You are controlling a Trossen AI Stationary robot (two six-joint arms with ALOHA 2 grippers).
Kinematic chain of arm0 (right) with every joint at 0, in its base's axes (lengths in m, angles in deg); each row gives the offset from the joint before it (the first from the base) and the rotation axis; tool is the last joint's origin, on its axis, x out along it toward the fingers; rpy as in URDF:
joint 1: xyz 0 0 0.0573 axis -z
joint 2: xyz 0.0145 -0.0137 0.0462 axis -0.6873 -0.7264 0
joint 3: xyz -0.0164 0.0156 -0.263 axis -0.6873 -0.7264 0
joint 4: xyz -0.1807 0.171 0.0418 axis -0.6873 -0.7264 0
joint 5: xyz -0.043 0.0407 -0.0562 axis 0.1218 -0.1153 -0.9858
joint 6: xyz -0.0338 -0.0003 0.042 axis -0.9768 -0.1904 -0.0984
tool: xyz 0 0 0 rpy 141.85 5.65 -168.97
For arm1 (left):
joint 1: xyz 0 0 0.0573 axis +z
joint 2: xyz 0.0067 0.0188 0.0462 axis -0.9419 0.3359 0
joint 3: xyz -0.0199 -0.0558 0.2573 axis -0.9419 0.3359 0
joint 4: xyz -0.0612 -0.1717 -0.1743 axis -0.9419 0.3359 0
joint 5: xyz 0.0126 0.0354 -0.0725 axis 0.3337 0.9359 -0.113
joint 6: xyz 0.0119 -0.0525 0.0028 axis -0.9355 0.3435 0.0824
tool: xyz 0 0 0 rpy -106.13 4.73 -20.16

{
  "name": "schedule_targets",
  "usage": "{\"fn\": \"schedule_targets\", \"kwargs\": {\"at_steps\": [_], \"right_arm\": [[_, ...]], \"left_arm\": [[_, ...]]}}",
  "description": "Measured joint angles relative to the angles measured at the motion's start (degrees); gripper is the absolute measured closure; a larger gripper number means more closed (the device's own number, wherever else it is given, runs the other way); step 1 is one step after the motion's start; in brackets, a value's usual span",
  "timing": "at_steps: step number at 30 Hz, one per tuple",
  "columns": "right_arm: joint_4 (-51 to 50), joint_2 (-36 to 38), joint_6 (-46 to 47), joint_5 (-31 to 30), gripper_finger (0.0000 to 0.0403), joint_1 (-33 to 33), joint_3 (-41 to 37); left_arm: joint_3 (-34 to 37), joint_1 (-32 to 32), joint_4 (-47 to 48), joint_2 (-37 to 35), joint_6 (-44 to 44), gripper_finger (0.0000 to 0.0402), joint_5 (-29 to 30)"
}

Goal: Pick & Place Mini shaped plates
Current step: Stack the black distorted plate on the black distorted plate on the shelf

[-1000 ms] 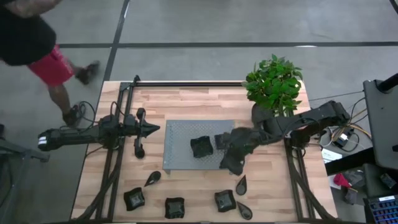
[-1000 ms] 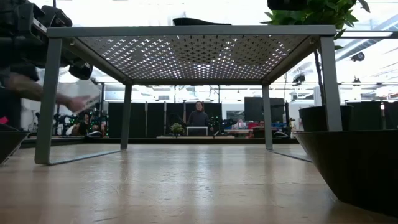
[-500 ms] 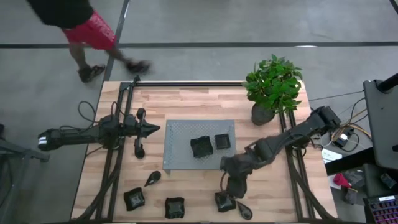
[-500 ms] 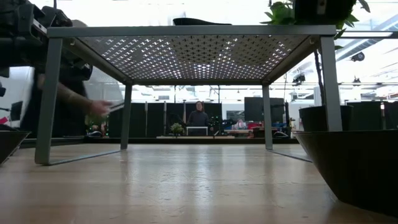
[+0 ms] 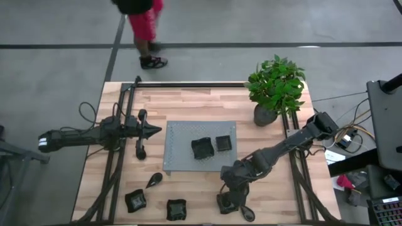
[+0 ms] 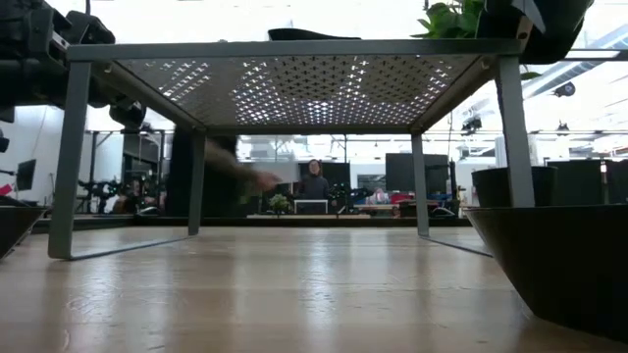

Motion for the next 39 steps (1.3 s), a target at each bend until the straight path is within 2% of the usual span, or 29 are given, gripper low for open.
{"fn": "schedule_targets", "kwargs": {"at_steps": [10,16,20,25,31,35,39], "right_arm": [[0.0,0.3,10.0,-1.4,0.0312,-1.6,3.6],[0.1,1.0,18.1,-5.3,0.0317,-4.1,5.4],[0.0,1.2,25.8,-11.2,0.0315,-6.1,5.3],[-2.0,0.3,43.0,-10.2,0.0314,-8.3,4.4],[-1.9,-2.5,55.3,-9.7,0.0314,-10.0,4.4],[-1.7,-5.3,60.0,-8.9,0.0314,-10.7,4.4],[-2.1,-8.3,60.7,-8.0,0.0314,-10.8,4.4]], "left_arm": [[0.0,0.0,0.0,0.0,0.0,0.0401,0.0],[0.0,0.0,0.0,0.0,0.0,0.0401,0.0],[0.0,0.0,0.0,0.0,0.0,0.0401,0.0],[0.0,0.0,0.0,0.0,0.0,0.0401,0.0],[0.0,0.0,0.0,0.0,0.0,0.0401,0.0],[0.0,0.0,0.1,0.0,0.0,0.0401,0.0],[0.0,0.0,0.1,0.0,0.0,0.0401,0.0]]}}
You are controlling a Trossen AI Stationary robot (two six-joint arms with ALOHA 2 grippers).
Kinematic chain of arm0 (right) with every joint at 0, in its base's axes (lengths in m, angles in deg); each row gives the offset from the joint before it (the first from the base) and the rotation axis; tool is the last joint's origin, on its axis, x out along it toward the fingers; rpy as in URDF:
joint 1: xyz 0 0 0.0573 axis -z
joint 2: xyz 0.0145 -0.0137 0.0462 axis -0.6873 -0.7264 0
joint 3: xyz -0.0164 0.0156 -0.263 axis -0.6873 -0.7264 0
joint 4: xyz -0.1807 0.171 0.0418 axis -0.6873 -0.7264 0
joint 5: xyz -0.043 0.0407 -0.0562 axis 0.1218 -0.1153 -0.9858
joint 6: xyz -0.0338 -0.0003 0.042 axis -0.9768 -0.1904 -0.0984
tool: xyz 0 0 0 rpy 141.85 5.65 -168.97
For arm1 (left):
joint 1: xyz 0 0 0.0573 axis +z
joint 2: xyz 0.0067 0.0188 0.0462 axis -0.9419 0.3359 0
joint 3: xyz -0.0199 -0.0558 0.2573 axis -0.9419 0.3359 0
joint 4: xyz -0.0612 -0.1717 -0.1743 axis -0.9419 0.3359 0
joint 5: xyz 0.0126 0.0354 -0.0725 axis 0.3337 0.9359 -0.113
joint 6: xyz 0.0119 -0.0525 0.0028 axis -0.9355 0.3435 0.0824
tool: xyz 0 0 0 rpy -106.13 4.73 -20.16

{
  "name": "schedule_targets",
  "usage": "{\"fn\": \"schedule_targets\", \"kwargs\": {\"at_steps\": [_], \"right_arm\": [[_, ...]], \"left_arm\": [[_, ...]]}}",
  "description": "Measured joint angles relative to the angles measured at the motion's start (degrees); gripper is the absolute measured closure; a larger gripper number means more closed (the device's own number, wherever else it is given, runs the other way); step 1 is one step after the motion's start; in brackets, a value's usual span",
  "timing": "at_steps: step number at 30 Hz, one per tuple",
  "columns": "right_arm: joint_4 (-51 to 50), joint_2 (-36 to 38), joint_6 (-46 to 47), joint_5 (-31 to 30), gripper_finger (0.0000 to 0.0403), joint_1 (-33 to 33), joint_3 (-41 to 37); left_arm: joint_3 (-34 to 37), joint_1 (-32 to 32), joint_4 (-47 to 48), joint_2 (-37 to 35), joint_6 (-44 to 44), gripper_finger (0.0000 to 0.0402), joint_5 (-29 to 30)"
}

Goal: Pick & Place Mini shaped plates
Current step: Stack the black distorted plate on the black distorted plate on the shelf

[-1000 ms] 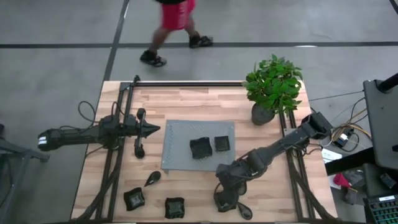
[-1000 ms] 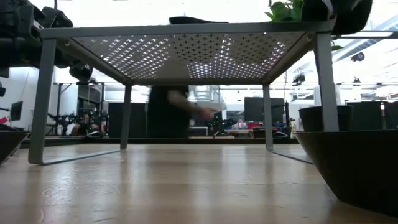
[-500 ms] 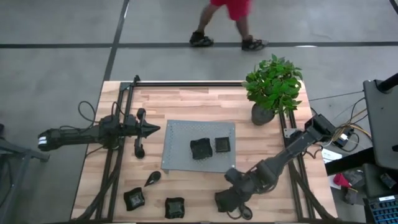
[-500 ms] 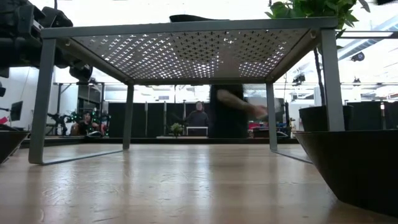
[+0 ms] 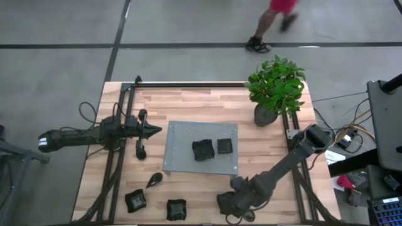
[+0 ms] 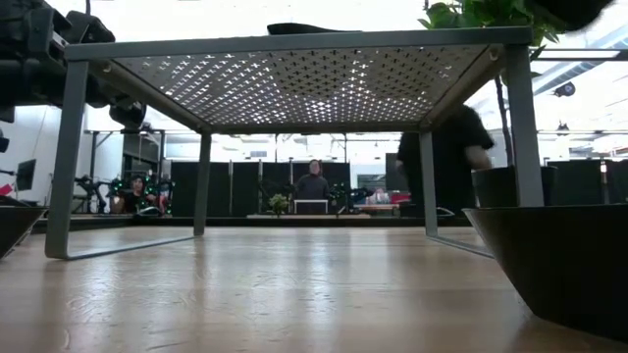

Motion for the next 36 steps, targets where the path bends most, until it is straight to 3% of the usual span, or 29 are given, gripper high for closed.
{"fn": "schedule_targets", "kwargs": {"at_steps": [9,22,31,36], "right_arm": [[-0.3,-4.4,0.4,3.2,0.0314,0.0,0.0],[-0.9,-5.2,-1.6,0.4,0.0317,0.3,0.0],[-0.9,-5.0,-3.3,0.2,0.0384,1.1,0.0],[-0.9,-4.7,-4.2,0.2,0.0394,1.3,0.0]], "left_arm": [[0.0,0.0,0.0,0.0,0.0,0.0401,0.0],[0.0,0.0,0.0,0.0,0.0,0.0401,0.0],[0.0,0.0,0.0,0.0,0.0,0.0401,0.0],[0.0,0.0,0.0,0.0,0.0,0.0401,0.0]]}}
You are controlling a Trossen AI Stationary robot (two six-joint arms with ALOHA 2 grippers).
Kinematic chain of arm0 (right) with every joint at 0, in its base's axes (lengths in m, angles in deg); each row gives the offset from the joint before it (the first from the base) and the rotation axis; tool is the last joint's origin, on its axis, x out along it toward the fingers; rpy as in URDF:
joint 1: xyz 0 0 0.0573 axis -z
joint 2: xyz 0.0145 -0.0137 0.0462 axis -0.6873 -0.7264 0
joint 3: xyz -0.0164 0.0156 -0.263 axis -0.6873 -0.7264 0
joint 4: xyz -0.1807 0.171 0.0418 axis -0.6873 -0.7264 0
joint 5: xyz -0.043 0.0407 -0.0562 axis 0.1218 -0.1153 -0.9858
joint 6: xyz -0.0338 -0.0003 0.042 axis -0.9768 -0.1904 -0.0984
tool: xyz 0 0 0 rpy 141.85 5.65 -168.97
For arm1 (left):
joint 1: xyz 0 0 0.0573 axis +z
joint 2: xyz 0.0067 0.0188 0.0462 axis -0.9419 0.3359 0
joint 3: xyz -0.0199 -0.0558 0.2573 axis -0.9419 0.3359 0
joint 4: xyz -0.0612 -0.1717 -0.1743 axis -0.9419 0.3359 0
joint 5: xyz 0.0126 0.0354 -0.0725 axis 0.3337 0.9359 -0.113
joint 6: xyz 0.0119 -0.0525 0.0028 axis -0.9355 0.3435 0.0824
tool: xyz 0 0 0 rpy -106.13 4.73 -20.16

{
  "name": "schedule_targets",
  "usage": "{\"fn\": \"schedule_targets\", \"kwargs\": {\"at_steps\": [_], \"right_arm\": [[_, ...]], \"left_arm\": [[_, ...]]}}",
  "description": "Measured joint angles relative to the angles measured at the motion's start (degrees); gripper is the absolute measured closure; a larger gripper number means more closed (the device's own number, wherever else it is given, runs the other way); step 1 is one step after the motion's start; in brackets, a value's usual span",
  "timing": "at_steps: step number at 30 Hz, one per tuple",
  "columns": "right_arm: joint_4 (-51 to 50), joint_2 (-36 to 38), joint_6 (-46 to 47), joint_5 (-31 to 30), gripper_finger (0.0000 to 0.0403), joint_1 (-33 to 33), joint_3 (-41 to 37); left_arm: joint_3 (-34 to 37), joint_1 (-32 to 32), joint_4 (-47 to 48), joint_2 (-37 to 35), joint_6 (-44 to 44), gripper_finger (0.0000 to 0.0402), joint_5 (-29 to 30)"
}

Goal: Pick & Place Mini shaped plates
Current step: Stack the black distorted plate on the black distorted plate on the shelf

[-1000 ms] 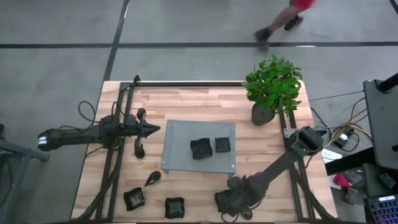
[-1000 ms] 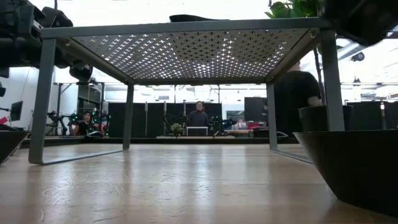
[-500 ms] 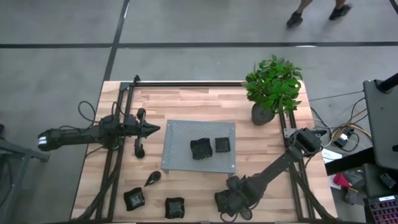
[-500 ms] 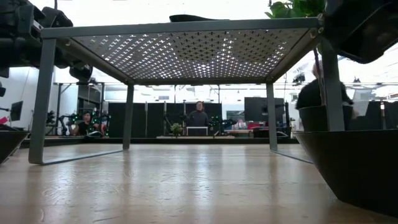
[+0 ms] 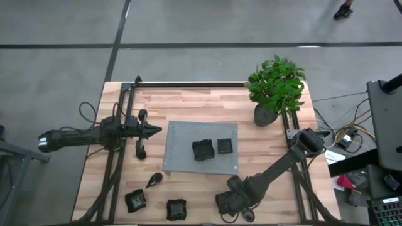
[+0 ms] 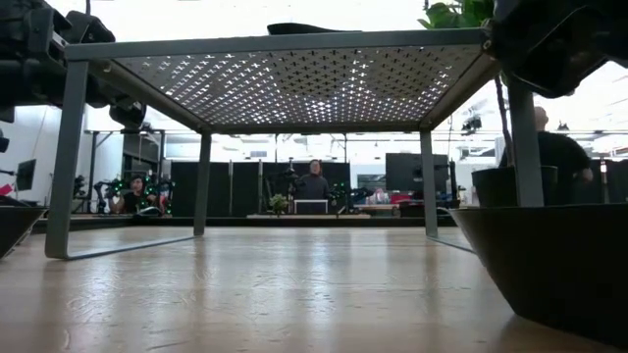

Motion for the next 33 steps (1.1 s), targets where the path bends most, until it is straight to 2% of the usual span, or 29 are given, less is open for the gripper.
{"fn": "schedule_targets", "kwargs": {"at_steps": [6,15,26,33], "right_arm": [[-0.1,2.5,-0.2,-0.5,0.0394,0.1,0.0],[-0.5,8.3,-1.7,-6.2,0.0394,0.2,0.1],[3.5,13.5,-6.7,-6.4,0.0395,0.4,0.1],[3.4,18.1,-9.7,-11.4,0.0395,2.4,0.1]], "left_arm": [[0.0,0.0,0.0,0.0,0.0,0.0401,0.0],[0.0,0.0,0.0,0.0,0.0,0.0401,0.0],[0.0,0.0,0.0,0.0,0.0,0.0401,0.0],[0.0,0.0,0.0,0.0,0.0,0.0401,0.0]]}}
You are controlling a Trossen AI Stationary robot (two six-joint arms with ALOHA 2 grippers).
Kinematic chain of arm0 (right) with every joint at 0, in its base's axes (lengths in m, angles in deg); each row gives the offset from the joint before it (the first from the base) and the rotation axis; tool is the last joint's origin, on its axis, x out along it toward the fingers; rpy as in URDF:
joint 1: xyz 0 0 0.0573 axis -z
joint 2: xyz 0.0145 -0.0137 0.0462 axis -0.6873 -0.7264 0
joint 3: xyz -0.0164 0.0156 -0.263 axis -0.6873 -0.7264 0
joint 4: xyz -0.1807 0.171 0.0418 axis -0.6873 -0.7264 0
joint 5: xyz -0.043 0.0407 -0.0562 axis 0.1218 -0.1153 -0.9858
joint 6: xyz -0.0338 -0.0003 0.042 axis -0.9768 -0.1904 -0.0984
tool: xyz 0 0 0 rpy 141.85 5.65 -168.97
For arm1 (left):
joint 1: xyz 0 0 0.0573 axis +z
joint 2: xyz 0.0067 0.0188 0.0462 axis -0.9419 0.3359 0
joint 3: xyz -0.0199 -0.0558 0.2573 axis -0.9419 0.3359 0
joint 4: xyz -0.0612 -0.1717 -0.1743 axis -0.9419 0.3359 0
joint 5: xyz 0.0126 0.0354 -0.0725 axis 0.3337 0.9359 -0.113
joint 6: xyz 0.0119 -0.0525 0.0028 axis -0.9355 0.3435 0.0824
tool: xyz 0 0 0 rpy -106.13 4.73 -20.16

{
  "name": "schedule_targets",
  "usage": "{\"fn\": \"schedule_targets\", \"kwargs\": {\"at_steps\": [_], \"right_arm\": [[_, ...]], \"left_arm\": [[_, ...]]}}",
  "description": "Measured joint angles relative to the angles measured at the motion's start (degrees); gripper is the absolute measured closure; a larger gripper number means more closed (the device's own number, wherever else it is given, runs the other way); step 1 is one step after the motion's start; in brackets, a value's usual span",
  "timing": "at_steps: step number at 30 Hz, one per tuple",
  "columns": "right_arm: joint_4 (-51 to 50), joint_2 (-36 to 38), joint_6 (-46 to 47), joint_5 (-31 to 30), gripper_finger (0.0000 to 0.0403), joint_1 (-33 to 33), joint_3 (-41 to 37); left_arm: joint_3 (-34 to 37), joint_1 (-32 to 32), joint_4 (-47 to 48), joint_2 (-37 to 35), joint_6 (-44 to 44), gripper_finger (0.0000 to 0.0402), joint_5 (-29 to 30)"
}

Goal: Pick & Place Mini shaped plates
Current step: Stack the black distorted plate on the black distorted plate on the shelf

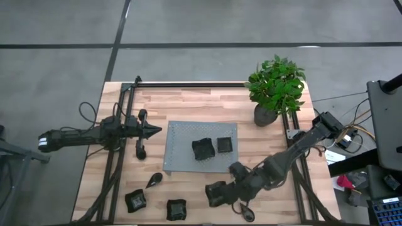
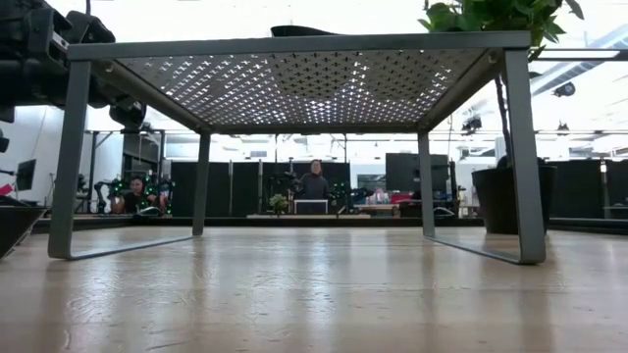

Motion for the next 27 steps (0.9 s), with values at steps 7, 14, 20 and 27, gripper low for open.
{"fn": "schedule_targets", "kwargs": {"at_steps": [7,14,20,27], "right_arm": [[0.1,4.4,-6.6,-3.7,0.0395,5.9,0.0],[0.2,7.8,-17.5,-3.7,0.0394,13.4,0.0],[0.0,9.7,-23.7,-3.6,0.0394,18.7,0.0],[0.1,7.9,-26.7,-3.4,0.0394,21.7,0.0]], "left_arm": [[0.0,0.0,0.0,0.0,0.0,0.0401,0.0],[0.0,0.0,0.0,0.0,0.0,0.0401,0.0],[0.0,0.0,0.1,0.0,0.0,0.0401,0.0],[0.0,0.0,0.1,0.0,0.0,0.0401,0.0]]}}
